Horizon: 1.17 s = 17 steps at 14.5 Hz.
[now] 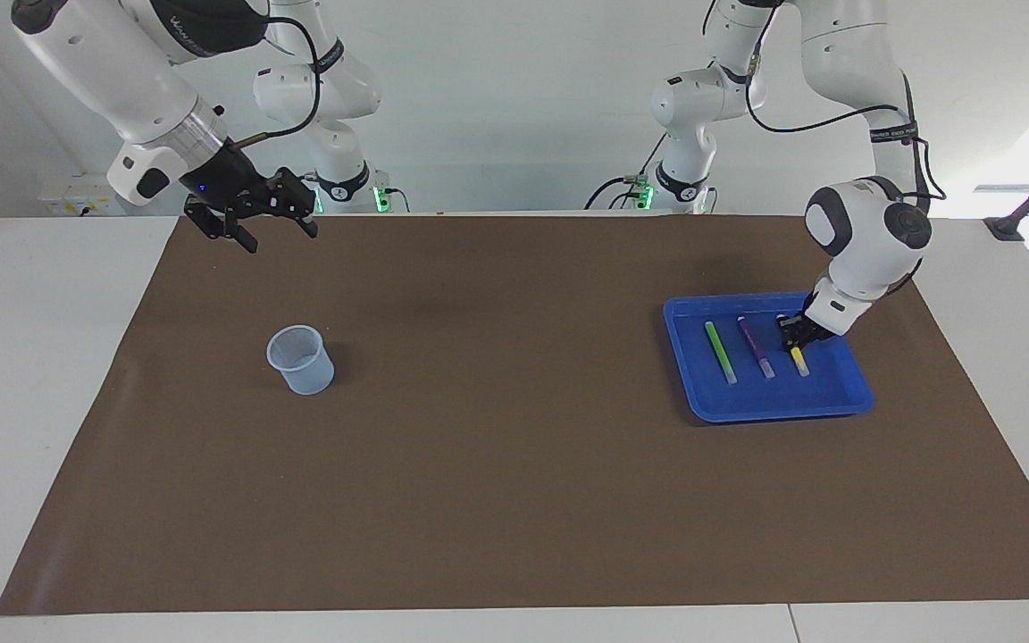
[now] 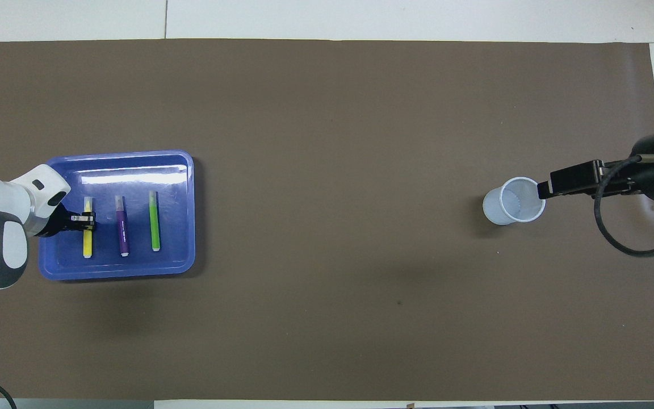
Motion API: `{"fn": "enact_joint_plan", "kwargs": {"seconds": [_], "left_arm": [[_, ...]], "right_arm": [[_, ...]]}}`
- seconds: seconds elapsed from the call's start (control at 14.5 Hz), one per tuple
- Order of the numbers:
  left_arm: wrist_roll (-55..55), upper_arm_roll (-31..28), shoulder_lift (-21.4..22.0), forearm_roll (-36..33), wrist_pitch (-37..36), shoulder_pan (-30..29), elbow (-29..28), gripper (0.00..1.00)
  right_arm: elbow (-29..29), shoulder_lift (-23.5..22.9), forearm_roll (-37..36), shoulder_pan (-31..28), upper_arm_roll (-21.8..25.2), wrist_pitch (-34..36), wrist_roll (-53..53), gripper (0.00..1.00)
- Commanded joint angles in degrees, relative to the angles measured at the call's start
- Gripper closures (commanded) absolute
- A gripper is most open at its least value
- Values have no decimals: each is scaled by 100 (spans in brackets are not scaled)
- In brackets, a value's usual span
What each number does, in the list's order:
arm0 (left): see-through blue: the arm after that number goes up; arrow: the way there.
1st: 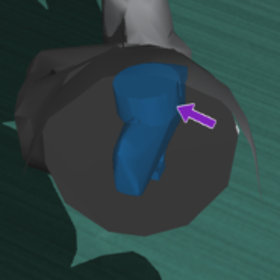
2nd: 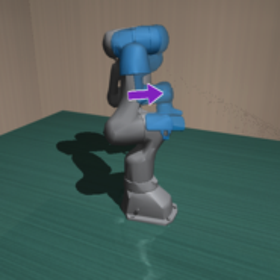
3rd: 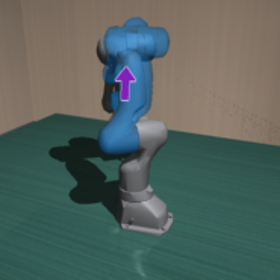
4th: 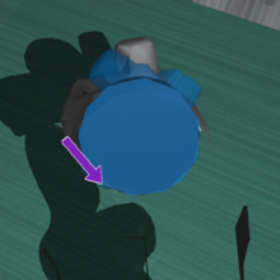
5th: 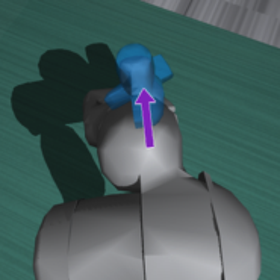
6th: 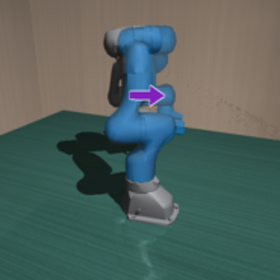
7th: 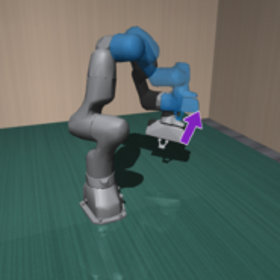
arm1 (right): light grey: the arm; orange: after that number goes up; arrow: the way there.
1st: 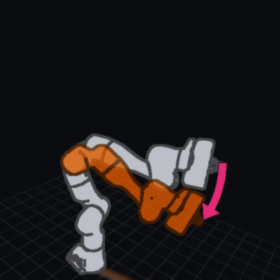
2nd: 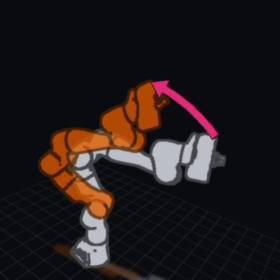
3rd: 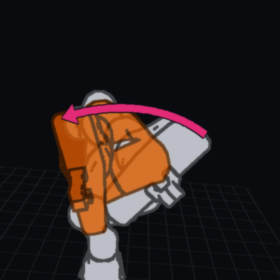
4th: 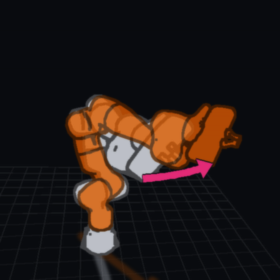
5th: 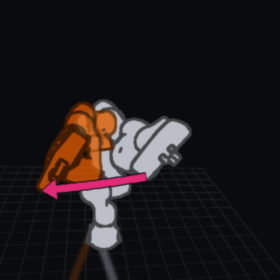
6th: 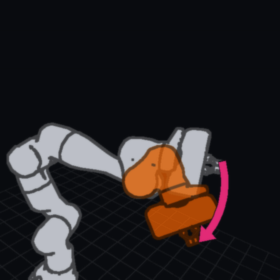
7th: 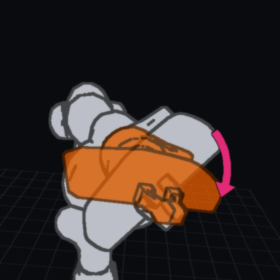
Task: Transfer and insert pens with both arms
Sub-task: 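Grasp the yellow pen with the left gripper and lift it, then carry the yellow pen toward center while the right gripper approaches it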
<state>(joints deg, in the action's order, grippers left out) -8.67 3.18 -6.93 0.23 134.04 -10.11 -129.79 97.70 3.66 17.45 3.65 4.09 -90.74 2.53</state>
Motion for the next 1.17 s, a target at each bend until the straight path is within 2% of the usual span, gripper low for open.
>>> {"fn": "enact_joint_plan", "kwargs": {"seconds": [0.0,0.14,0.34,0.55,0.76,0.89,1.1], "left_arm": [[251,-11,-177,-128,-508,61,523,100],[496,7,-186,-67,-1394,262,1172,100],[1469,7,-151,275,-2836,710,2140,100],[3364,16,-107,1029,-3954,1168,2984,100],[5614,77,199,1864,-4044,1554,3153,100],[7248,112,394,2444,-3974,1801,3144,100],[9123,183,543,3096,-3501,2091,2978,100]], "right_arm": [[310,161,232,65,-31,-442,-87,0],[337,161,599,197,-31,-663,-200,0],[337,153,1319,452,-31,-943,-1453,0],[530,161,1585,1005,-31,-1690,-2096,0],[653,100,2287,1208,-31,-2288,-2766,0],[750,108,2465,1419,-31,-2596,-3091,0],[935,100,2770,1884,-40,-3140,-3442,0]]}}
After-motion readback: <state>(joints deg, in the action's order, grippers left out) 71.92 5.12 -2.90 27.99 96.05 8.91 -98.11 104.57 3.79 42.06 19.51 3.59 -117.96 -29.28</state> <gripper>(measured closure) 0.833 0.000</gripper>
